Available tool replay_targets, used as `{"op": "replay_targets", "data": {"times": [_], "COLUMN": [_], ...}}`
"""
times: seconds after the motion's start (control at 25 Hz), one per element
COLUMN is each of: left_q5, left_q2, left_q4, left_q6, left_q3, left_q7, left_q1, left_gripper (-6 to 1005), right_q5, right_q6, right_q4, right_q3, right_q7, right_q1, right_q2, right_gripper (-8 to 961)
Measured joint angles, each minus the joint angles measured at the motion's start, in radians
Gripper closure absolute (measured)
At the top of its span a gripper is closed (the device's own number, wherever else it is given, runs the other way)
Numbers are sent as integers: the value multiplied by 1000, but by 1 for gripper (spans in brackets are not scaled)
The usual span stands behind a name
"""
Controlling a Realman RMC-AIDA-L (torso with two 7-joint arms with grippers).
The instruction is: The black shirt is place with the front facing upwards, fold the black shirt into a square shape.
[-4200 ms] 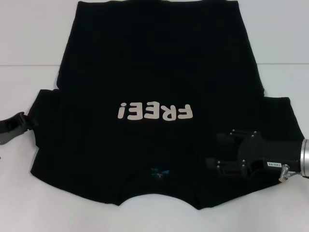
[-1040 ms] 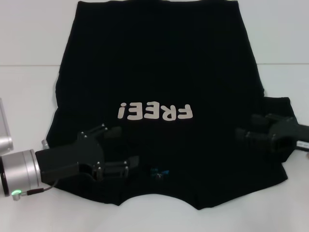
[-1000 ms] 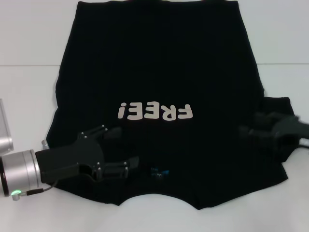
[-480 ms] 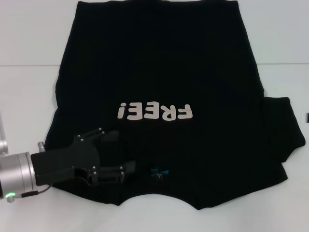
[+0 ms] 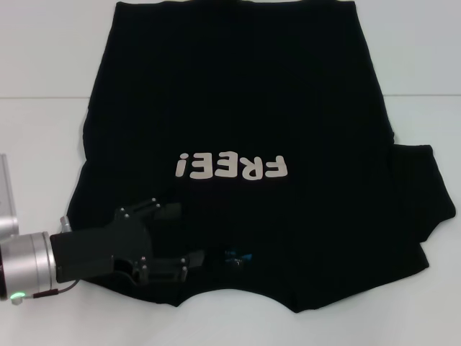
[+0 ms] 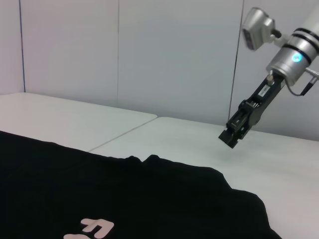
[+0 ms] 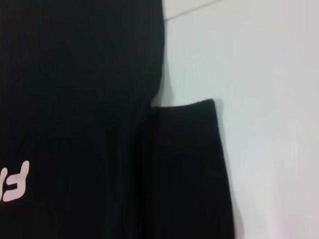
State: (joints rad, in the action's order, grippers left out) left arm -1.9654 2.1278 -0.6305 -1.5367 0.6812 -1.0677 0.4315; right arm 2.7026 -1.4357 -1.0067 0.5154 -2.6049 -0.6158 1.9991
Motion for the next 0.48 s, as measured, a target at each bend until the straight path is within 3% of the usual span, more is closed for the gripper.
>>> {"op": "replay_targets", "data": {"times": [0.2, 0.48], "left_q5": [-1, -1], "left_q2": [1, 2], "left_q4": [-1, -1], "left_q6": [0, 0], "left_q3": [6, 13], "left_q7": [6, 6], "left_q1": [-8, -12], "left_gripper": [63, 63], "right_q5": [-4, 0], "right_q6": [59, 106], "right_q4": [127, 213], "right_q3": [-1, 16], "right_q7": [-3, 3], "right_q1": [-33, -63], "right_q2": [-29, -37], "right_gripper": [129, 129]}}
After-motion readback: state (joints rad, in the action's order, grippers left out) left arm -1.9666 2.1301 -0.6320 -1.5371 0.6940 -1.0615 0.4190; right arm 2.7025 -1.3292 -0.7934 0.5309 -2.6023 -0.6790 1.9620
